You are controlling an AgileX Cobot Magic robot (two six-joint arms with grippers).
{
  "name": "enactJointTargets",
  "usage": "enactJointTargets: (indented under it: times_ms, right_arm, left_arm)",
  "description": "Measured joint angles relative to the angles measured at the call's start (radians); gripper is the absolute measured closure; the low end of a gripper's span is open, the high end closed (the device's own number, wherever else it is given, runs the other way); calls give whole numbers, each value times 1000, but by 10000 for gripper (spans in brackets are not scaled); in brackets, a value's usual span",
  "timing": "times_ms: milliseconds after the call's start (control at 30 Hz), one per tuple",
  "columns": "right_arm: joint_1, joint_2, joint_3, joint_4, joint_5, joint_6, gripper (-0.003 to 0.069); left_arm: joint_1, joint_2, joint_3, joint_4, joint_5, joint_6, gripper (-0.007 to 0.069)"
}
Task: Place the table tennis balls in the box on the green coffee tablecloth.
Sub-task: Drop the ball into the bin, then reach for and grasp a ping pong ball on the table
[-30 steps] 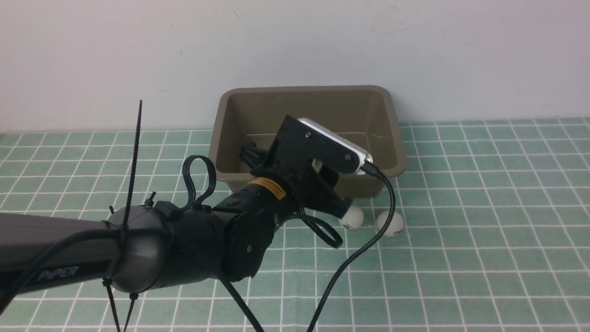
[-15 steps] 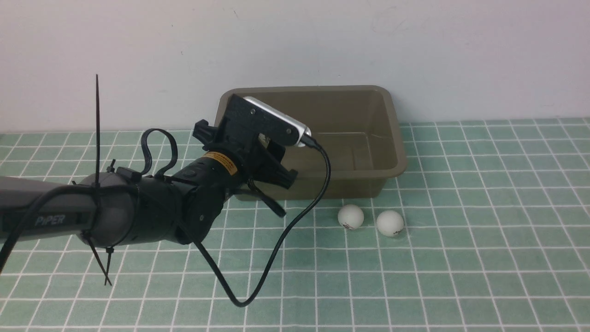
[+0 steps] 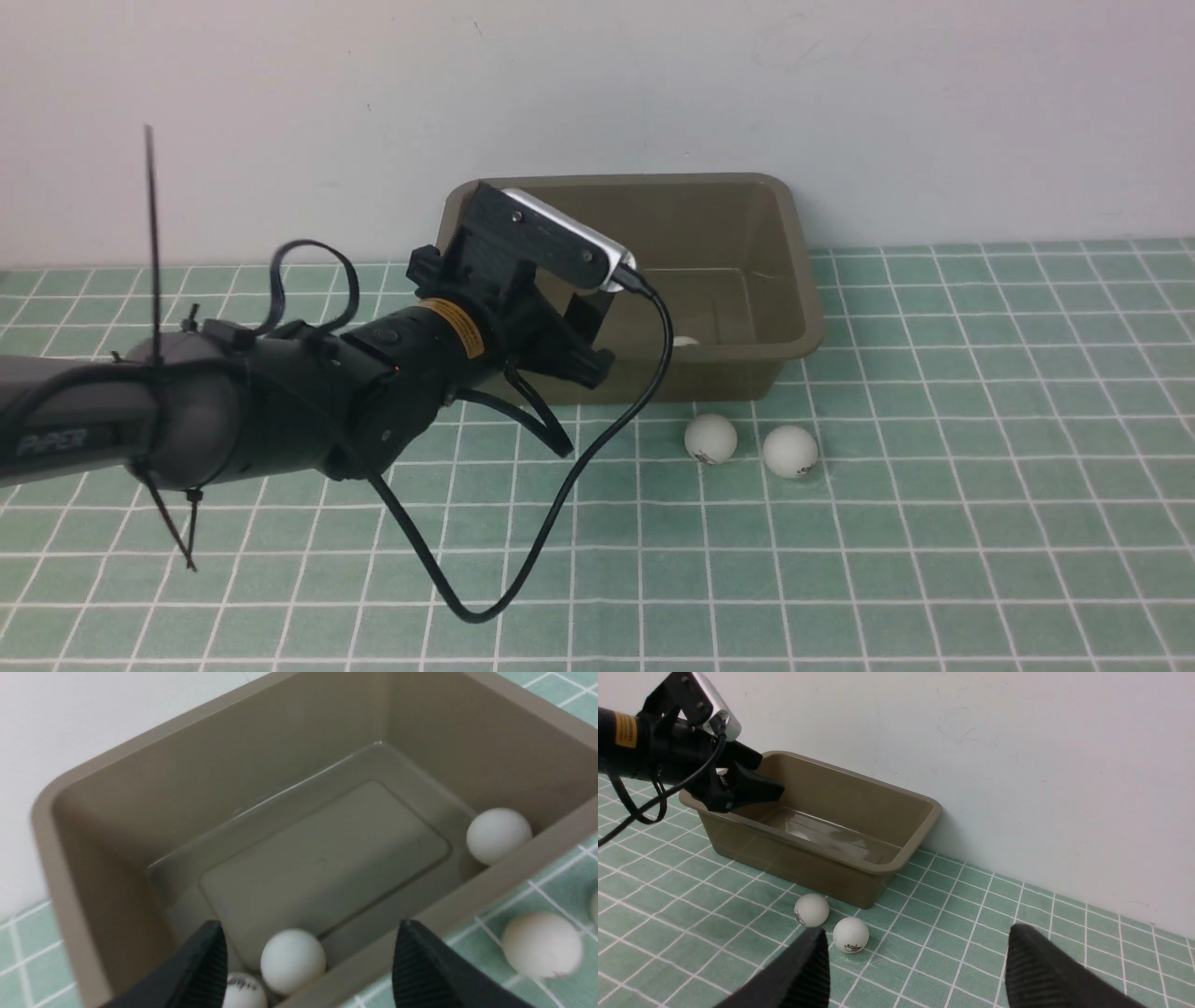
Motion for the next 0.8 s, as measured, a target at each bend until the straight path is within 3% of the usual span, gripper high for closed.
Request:
enactJointTargets:
  times_ms: [200,467,600,800]
  right_arm:
    - [0,0,0,40,-1,-15,196]
    - [0,4,0,144,1,-97,196]
    - [0,45,0,164,10,-100,196]
    - [0,174,-27,186,19,-115,196]
  left_arm:
    - [-67,-237,0,0,309,-6,239]
    - [-118,-430,0,28,630,-4,241]
    - [-118,-476,0,155,746,-53,241]
    - [-118,-480,1,415,910,-299,241]
